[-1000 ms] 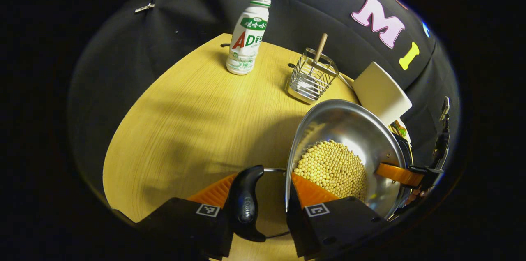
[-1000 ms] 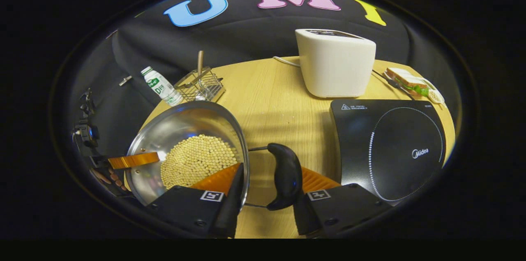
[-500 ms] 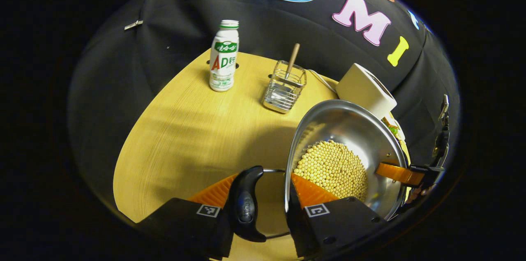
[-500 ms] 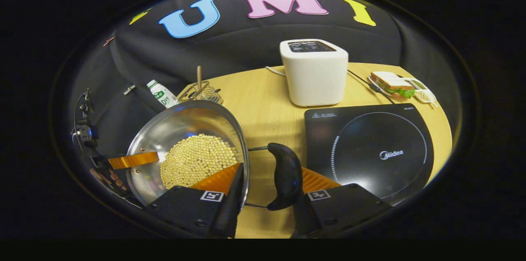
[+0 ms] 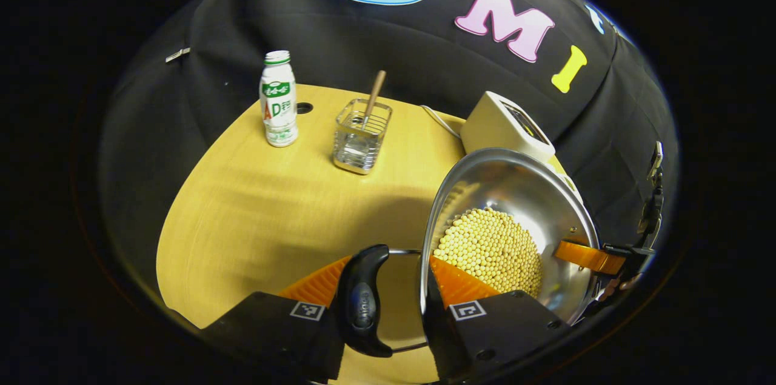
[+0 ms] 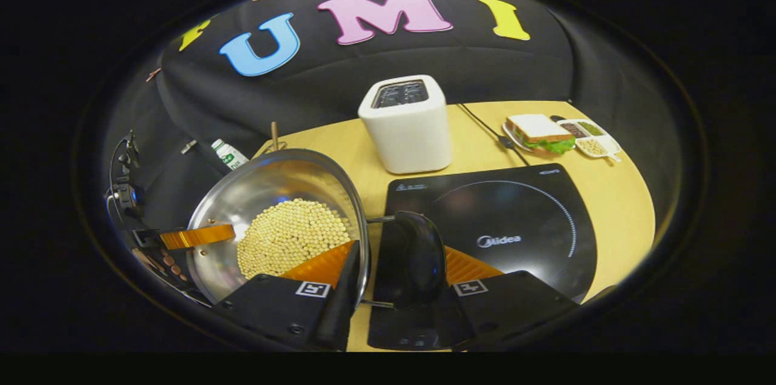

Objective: First push the handle of the pot to place it horizontally, then grasp the pot with both hands and set it on the induction cooktop.

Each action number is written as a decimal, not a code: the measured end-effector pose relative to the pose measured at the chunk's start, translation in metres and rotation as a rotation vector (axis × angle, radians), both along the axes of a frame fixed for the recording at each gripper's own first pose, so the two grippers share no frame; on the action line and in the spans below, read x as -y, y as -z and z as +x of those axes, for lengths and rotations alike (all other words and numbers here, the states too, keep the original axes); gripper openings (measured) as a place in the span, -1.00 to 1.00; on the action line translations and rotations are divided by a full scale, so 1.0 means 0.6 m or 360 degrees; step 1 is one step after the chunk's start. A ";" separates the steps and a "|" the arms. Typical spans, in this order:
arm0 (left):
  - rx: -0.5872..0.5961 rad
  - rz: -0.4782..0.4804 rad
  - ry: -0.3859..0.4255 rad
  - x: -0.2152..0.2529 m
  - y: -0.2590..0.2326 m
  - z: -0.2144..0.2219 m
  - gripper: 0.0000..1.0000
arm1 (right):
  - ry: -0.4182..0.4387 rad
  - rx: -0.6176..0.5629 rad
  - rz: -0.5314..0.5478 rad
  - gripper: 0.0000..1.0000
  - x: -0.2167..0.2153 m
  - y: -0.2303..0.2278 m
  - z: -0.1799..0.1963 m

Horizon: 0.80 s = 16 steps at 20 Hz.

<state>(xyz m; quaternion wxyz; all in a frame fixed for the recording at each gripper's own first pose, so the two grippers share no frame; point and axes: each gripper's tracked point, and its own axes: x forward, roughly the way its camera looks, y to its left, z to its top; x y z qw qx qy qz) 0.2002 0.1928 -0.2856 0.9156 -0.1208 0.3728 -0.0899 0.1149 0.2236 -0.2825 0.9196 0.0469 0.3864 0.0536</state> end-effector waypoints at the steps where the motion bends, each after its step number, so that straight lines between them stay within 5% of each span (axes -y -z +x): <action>1: 0.0003 0.0002 0.0010 0.019 -0.005 0.001 0.20 | 0.0007 0.0005 0.0000 0.16 0.017 -0.006 0.002; 16: -0.0006 -0.0004 0.0138 0.264 -0.016 0.034 0.19 | 0.0133 0.0012 -0.0010 0.17 0.258 -0.035 0.022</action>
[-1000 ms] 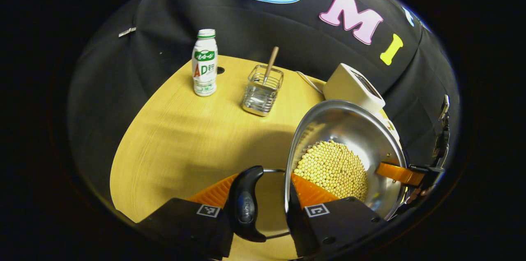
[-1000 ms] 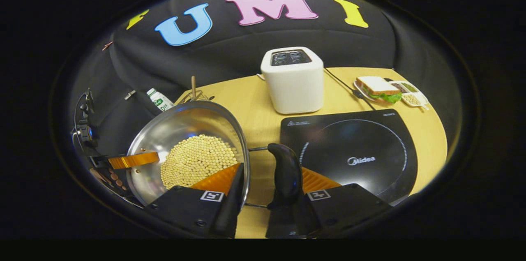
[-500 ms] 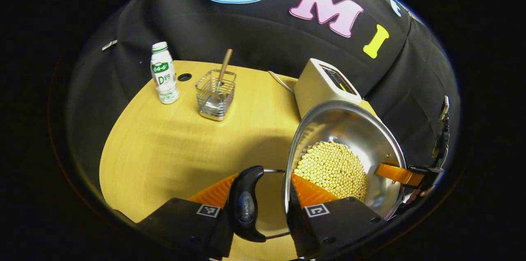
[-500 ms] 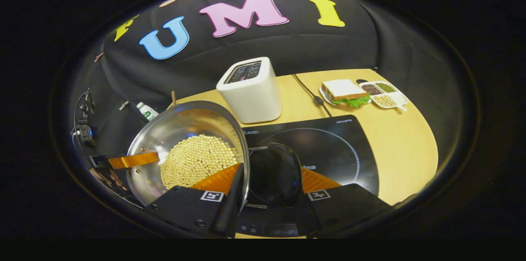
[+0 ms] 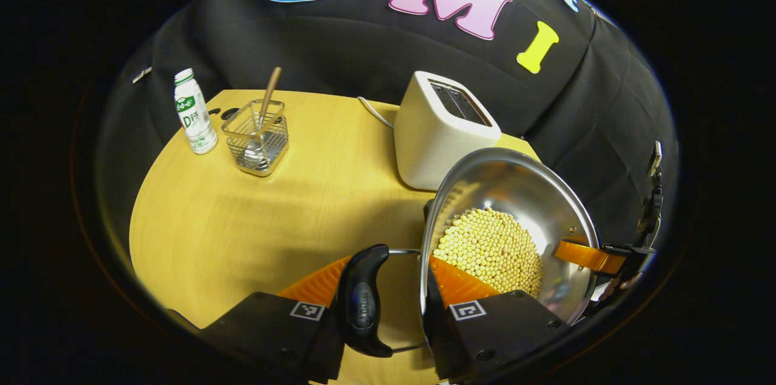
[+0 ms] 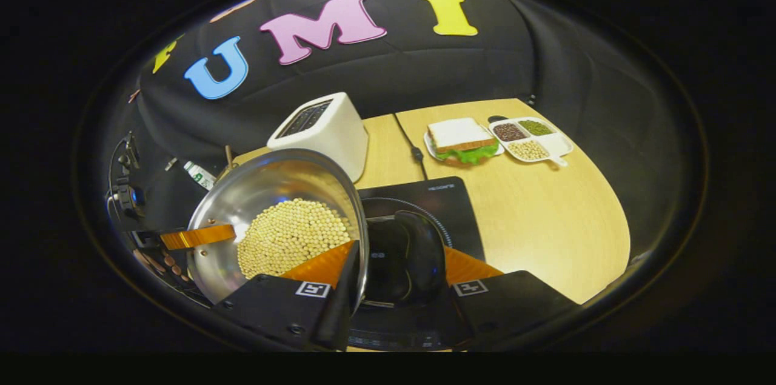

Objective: First push the handle of the pot to place it horizontally, then grasp the pot with both hands and set it on the induction cooktop.

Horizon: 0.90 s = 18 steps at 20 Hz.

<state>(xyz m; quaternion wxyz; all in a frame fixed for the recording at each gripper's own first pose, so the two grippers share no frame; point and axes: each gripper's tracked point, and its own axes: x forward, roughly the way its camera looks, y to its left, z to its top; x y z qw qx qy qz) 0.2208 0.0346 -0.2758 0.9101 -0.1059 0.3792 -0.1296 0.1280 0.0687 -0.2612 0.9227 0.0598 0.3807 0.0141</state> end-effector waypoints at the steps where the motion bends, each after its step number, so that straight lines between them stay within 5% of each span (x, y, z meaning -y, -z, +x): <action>1: -0.0001 -0.0002 0.0006 0.015 0.001 0.002 0.19 | 0.0007 0.0001 -0.0002 0.16 0.014 -0.001 0.004; 18: -0.0030 -0.0039 0.0007 0.112 0.060 0.023 0.19 | 0.0014 -0.0045 -0.0047 0.17 0.116 0.054 0.034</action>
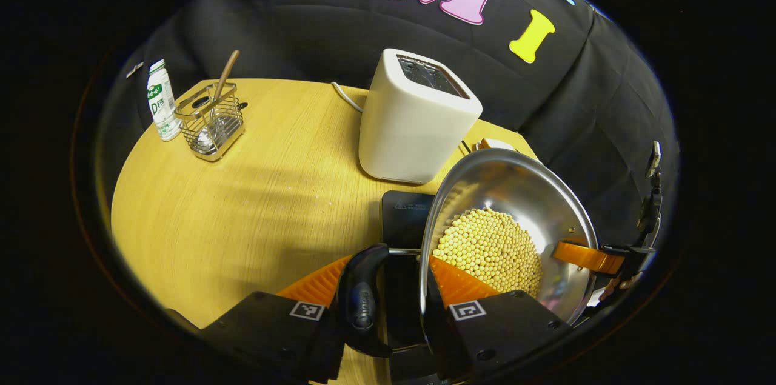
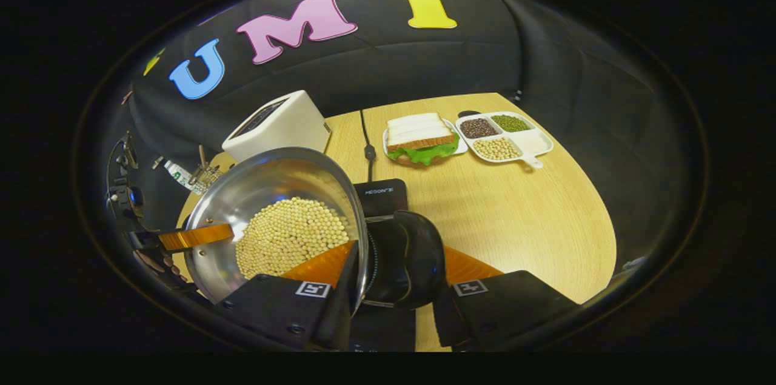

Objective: First push the handle of the pot to place it horizontally, then grasp the pot with both hands and set it on the induction cooktop.

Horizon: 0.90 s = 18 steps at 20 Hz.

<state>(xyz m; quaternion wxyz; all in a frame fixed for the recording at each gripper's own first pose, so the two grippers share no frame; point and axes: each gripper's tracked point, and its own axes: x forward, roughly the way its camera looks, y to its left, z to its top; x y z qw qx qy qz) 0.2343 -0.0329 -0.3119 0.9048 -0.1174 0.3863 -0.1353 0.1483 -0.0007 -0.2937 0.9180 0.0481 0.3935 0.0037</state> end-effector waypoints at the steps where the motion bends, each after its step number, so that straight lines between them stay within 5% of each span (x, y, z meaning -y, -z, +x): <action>1: -0.0005 0.0004 -0.0001 0.000 0.006 0.001 0.19 | 0.0002 -0.0012 0.0002 0.17 0.001 0.006 0.000; 18: -0.0118 0.0019 -0.0003 0.001 0.006 -0.003 0.27 | -0.0006 -0.0021 0.0087 0.24 -0.001 0.017 0.008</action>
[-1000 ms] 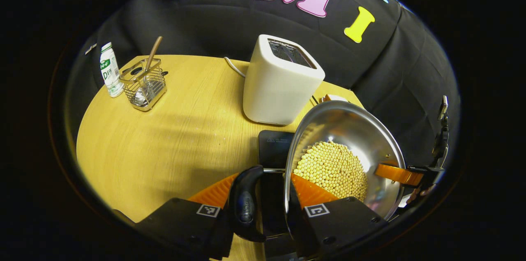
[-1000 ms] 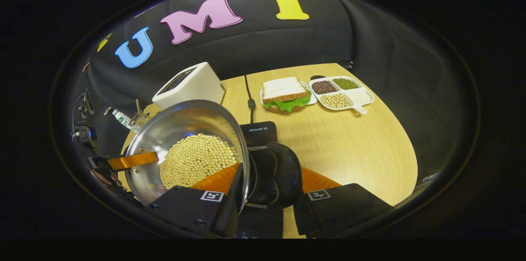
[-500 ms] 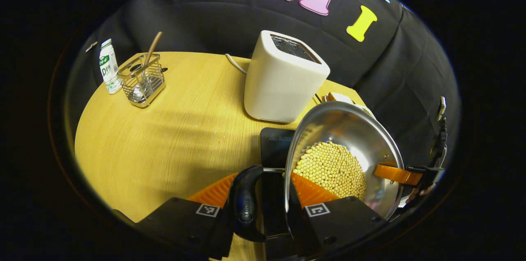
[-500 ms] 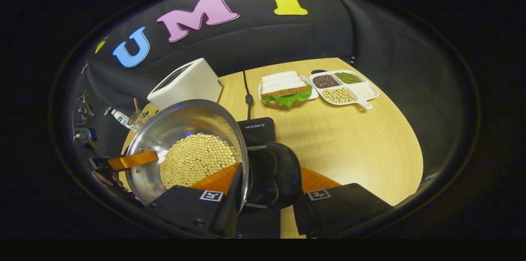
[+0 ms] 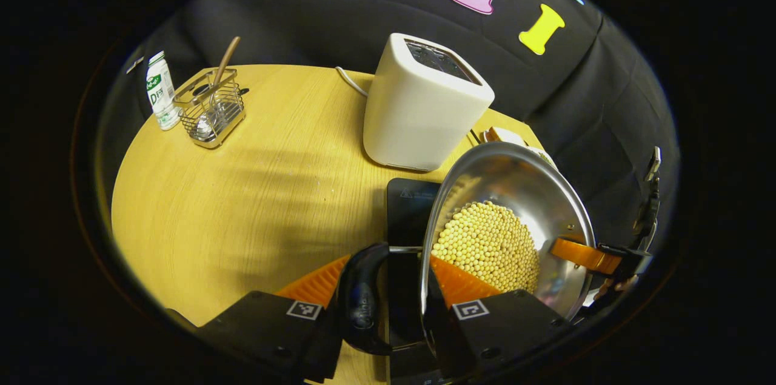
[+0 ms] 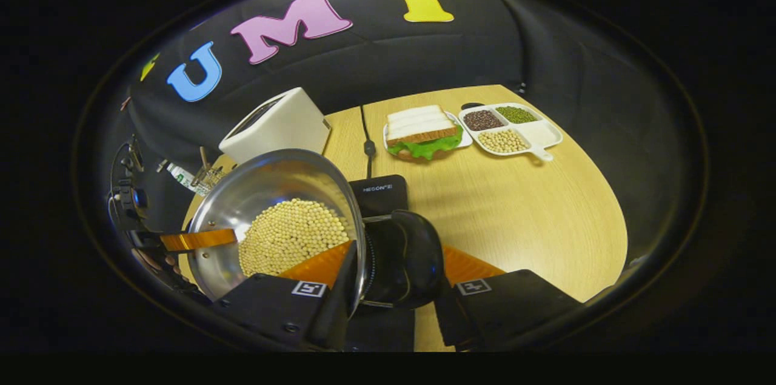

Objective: First push the handle of the pot to place it horizontally, then grasp the pot with both hands and set it on the induction cooktop.

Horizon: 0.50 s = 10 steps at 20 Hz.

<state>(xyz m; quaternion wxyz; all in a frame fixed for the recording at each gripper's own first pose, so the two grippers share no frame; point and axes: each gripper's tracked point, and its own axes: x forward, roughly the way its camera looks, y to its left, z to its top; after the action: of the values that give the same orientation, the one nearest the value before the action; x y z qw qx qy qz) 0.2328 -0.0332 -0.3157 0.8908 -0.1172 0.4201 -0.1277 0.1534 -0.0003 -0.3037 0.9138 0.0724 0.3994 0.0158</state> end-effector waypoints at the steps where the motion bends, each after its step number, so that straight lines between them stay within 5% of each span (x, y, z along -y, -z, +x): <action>1: 0.0008 0.0028 -0.0013 -0.007 -0.005 0.002 0.29 | 0.0003 -0.0007 -0.0004 0.28 0.002 0.002 -0.001; 2: 0.0016 0.0076 -0.0031 -0.018 -0.010 0.001 0.50 | 0.0008 -0.0013 -0.0010 0.27 0.008 0.003 -0.003; 4: 0.0018 0.0162 -0.0042 -0.030 -0.014 -0.001 0.92 | 0.0006 0.0006 0.0031 0.73 0.004 -0.007 -0.003; 5: 0.0029 0.0184 -0.0041 -0.034 -0.020 -0.008 0.92 | -0.0002 0.0032 0.0046 0.63 0.003 -0.017 -0.003; 6: 0.0049 0.0196 -0.0057 -0.036 -0.030 -0.012 0.92 | -0.0015 0.0052 0.0054 0.90 0.002 -0.024 -0.004; 10: 0.0123 0.0222 -0.0116 -0.043 -0.065 -0.034 0.92 | -0.0046 0.0141 0.0018 0.98 0.006 -0.060 -0.014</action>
<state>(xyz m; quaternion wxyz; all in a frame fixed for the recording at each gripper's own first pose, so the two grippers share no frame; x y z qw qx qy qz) 0.2124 -0.0077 -0.2769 0.9164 -0.0651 0.3887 -0.0700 0.1451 -0.0039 -0.2680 0.9299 0.0711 0.3593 0.0346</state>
